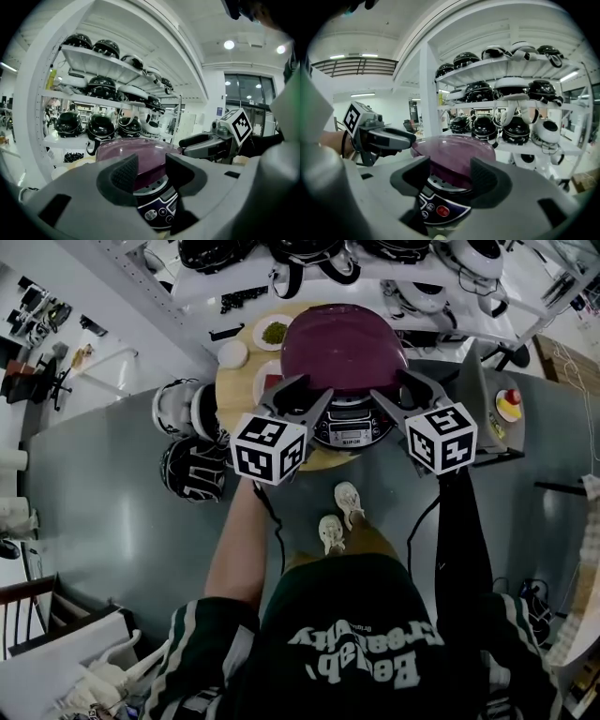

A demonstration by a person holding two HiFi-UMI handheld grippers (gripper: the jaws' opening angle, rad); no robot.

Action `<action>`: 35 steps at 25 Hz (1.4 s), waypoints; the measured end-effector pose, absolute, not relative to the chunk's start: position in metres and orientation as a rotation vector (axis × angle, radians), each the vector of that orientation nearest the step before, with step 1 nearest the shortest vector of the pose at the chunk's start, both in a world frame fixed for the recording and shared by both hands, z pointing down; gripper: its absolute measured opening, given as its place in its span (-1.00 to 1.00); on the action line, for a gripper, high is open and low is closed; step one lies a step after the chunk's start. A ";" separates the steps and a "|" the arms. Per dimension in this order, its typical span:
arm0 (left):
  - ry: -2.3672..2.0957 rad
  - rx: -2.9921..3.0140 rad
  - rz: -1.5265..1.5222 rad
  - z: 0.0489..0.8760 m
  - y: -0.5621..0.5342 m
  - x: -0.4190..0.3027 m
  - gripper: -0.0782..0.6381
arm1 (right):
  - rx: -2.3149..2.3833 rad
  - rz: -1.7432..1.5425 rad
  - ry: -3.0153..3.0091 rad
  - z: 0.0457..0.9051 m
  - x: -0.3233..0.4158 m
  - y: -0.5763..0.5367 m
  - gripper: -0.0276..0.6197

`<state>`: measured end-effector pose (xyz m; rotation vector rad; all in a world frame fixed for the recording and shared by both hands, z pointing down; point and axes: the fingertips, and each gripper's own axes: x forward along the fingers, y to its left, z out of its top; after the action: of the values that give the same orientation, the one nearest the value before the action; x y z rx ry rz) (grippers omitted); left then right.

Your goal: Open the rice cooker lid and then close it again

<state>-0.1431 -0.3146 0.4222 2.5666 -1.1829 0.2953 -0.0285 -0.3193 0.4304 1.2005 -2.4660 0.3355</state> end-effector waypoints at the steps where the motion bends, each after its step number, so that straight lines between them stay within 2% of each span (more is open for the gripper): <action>1: -1.184 2.563 0.303 0.425 -0.314 -0.143 -0.27 | 1.198 0.335 -2.460 0.433 -0.029 -0.319 -0.07; 10: -1.149 2.515 0.320 0.447 -0.309 -0.139 -0.25 | 1.198 0.431 -2.457 0.453 -0.033 -0.316 -0.06; 16: -1.125 2.466 0.295 0.460 -0.308 -0.139 -0.25 | 1.278 0.609 -2.459 0.464 -0.031 -0.321 -0.14; 27: -1.111 2.420 0.353 0.485 -0.306 -0.138 -0.31 | 1.268 0.626 -2.370 0.489 -0.033 -0.319 -0.19; 35: -1.161 2.399 0.446 0.492 -0.306 -0.138 -0.37 | 1.226 0.610 -2.300 0.496 -0.037 -0.318 -0.10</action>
<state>-0.1377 -0.3061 0.4924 2.3988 -1.1609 0.4461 -0.0366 -0.3177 0.4960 1.2260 -2.2997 0.6097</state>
